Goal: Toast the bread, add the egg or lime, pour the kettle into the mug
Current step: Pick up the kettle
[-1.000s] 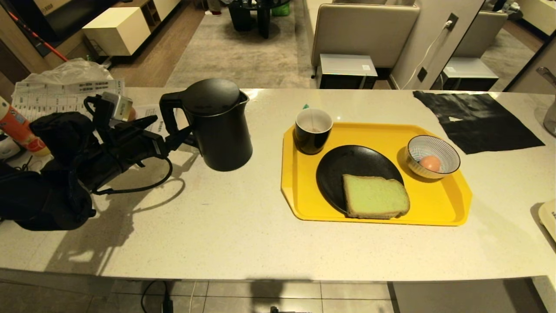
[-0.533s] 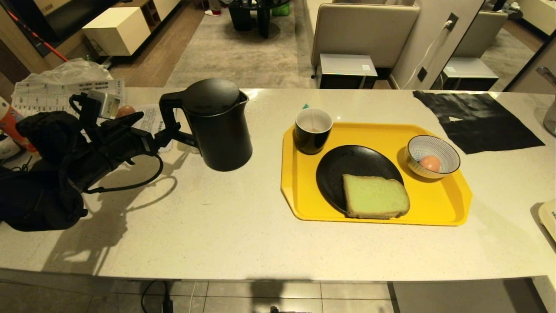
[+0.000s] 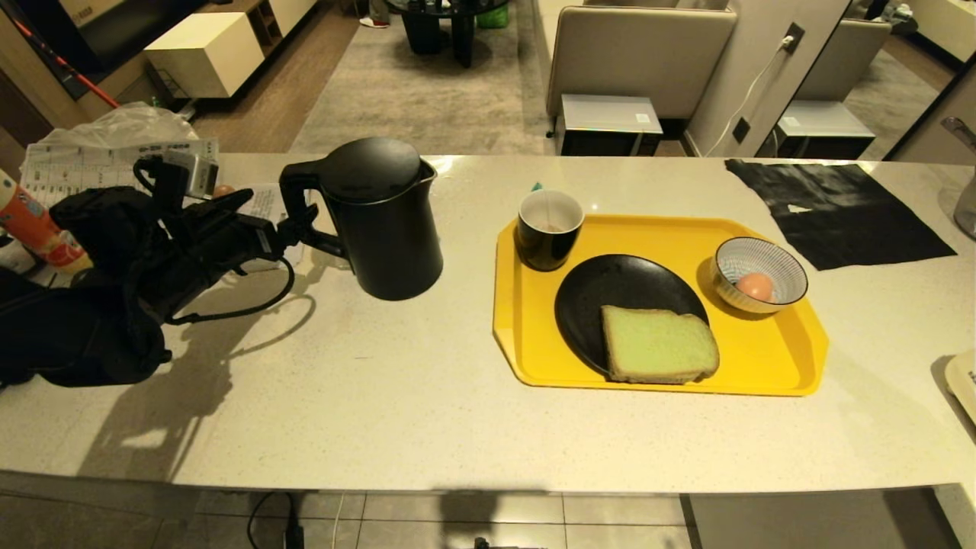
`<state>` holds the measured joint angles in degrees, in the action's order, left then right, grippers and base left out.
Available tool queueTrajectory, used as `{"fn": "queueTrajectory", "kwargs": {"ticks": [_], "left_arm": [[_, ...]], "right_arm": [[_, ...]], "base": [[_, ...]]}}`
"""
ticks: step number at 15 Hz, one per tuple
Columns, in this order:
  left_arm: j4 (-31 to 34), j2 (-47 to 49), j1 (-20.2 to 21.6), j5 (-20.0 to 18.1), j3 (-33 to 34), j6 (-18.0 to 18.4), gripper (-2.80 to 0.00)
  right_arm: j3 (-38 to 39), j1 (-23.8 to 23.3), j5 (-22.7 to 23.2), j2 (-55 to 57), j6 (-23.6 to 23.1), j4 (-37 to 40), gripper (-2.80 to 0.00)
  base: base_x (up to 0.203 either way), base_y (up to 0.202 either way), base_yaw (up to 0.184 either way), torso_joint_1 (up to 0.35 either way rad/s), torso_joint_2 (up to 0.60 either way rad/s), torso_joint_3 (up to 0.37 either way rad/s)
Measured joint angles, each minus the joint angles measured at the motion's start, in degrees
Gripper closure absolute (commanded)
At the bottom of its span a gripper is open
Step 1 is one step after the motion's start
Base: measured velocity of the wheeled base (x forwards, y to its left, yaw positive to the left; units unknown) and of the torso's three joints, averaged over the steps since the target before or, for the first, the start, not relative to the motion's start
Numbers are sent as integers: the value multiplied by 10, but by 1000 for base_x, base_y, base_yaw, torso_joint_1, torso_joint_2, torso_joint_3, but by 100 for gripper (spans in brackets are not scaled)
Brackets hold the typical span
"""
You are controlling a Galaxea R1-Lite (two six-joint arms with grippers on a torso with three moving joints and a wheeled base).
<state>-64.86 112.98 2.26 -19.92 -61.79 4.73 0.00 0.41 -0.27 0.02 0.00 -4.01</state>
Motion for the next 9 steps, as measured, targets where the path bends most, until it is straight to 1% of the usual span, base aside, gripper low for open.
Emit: {"fn": "queueTrajectory", "kwargs": {"ticks": [4, 9], "left_arm": [[31, 14, -14, -3, -47, -2, -280], [46, 27, -32, -2, -74, 3, -280]], "right_arm": [[0, 0, 0, 0, 0, 0, 0], [0, 0, 0, 0, 0, 0, 0]], "base": [[0, 0, 0, 0, 0, 0], [0, 0, 0, 0, 0, 0]]}}
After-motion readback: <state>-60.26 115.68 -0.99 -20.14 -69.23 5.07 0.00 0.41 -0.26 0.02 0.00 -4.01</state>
